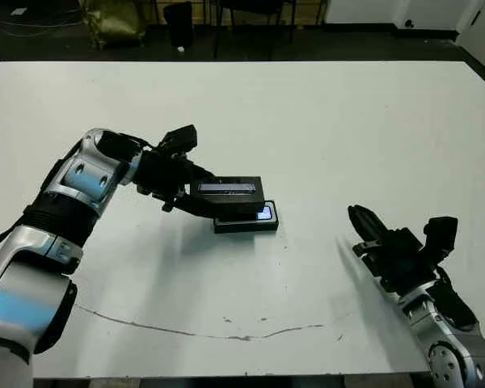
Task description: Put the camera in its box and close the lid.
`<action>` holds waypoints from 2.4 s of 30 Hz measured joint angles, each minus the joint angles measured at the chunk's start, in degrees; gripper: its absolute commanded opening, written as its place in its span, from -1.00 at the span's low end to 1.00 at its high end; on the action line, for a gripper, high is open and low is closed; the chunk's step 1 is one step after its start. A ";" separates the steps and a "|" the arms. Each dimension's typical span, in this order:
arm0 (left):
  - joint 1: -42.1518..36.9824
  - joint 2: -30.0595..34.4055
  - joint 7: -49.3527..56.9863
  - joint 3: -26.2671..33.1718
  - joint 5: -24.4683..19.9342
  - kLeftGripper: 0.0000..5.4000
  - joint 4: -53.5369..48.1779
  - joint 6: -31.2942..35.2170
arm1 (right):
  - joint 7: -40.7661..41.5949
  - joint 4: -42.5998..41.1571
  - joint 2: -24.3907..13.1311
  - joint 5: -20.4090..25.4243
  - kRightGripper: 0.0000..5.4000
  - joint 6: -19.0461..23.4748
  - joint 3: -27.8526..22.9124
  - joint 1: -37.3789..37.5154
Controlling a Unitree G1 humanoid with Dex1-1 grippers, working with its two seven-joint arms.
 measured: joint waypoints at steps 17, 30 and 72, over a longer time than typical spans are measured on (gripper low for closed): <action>3.53 -1.47 2.11 0.92 0.35 -0.04 -0.87 0.67 | -0.35 -0.07 0.19 0.68 -1.00 1.12 0.06 0.04; 6.26 -1.89 3.00 0.91 0.49 -0.04 -1.42 0.48 | -1.20 -0.84 0.19 0.30 -1.00 1.40 0.20 0.09; 1.96 -7.65 4.02 -1.61 5.33 -0.04 5.32 -3.91 | 1.05 0.75 0.20 0.99 -1.00 0.63 -0.50 0.02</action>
